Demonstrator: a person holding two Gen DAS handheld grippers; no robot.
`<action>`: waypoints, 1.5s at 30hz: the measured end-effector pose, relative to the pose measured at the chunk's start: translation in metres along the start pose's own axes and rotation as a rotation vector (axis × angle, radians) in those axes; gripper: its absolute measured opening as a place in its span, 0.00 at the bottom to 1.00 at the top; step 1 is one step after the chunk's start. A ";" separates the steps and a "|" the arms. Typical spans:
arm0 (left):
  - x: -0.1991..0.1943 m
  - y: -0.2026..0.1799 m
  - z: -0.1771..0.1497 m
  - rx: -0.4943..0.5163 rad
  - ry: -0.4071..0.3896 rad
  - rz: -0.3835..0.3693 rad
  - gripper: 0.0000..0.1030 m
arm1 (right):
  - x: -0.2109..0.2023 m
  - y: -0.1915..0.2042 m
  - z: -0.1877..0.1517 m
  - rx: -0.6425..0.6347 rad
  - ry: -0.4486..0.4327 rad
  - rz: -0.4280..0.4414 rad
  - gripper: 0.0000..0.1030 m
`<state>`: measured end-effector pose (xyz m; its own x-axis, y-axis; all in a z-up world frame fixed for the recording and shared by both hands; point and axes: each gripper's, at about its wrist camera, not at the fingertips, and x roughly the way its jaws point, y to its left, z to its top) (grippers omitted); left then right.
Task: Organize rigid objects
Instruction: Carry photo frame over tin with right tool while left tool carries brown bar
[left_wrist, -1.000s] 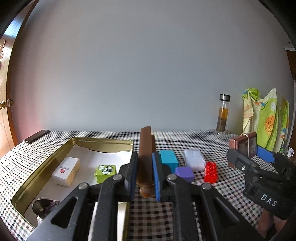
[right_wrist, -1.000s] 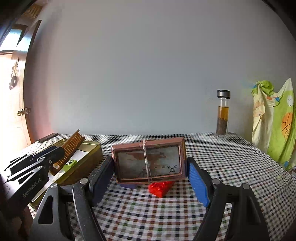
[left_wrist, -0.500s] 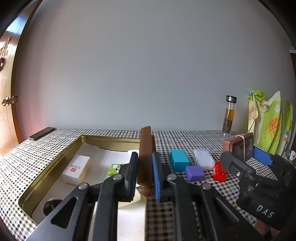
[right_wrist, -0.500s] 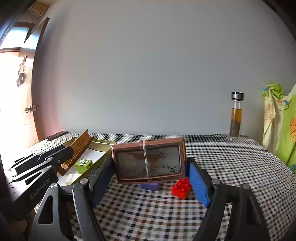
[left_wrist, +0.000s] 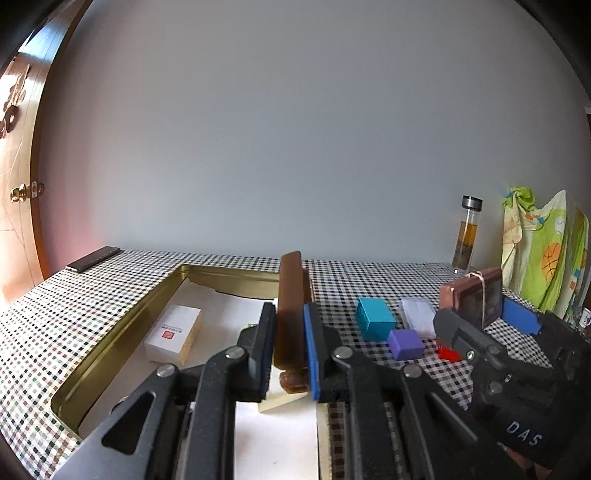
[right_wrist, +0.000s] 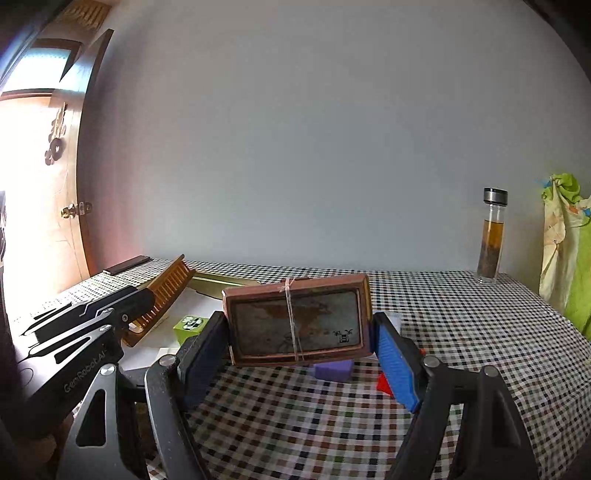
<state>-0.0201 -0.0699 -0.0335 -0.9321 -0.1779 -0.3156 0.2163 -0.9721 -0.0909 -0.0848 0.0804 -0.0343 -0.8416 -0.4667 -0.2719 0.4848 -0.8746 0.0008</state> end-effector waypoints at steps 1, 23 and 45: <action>0.000 0.001 0.000 -0.001 0.001 0.003 0.13 | 0.000 0.002 0.000 -0.002 -0.001 0.004 0.77; 0.000 0.019 0.001 -0.024 0.007 0.037 0.13 | 0.000 0.022 0.000 -0.028 -0.007 0.057 0.77; -0.011 0.042 0.002 -0.043 0.003 0.062 0.13 | 0.005 0.038 0.001 -0.051 -0.007 0.112 0.77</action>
<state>-0.0010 -0.1086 -0.0323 -0.9158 -0.2366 -0.3246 0.2856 -0.9518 -0.1120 -0.0705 0.0447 -0.0345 -0.7828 -0.5623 -0.2665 0.5873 -0.8091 -0.0181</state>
